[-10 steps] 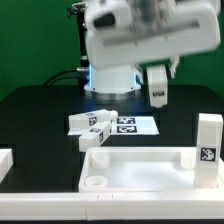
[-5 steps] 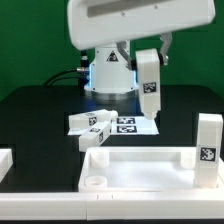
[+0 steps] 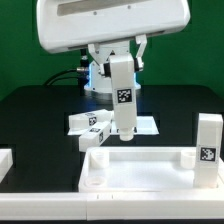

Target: Assemble desk

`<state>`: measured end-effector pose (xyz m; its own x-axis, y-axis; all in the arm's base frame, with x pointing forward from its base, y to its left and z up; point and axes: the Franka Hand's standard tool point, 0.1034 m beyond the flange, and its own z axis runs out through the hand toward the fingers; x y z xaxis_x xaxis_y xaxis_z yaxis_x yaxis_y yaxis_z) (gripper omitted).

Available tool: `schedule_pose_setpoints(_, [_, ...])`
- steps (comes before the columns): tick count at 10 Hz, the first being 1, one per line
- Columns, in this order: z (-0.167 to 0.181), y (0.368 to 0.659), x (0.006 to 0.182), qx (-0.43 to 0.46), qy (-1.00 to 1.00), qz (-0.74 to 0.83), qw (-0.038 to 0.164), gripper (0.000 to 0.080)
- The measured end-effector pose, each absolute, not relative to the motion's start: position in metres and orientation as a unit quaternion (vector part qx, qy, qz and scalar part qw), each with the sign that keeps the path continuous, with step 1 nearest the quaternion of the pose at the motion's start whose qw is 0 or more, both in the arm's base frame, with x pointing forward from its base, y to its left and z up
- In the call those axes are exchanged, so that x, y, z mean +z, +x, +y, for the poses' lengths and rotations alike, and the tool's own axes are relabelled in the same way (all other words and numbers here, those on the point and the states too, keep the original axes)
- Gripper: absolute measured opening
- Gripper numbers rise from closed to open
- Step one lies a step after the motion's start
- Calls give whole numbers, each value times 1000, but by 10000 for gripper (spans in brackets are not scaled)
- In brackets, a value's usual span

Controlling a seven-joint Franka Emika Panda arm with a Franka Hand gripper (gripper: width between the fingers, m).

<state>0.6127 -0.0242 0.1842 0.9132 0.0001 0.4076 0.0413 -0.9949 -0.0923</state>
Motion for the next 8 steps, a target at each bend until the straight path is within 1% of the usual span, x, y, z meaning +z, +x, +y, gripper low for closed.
schedule_pose_setpoints(1, [-26,613,181,-215,-976,-16,41,285])
schedule_pose_setpoints(2, [-34,620,171,-237,-971,-20,17,285])
schedule_pose_setpoints(3, [-40,621,163,-241,-970,-24,8,285])
schedule_pose_setpoints(5, [-37,620,162,-239,-971,-17,12,285])
schedule_pose_setpoints(7, [-38,620,161,-238,-971,-17,11,285])
schedule_pose_setpoints(8, [-37,620,157,-231,-973,-21,14,285])
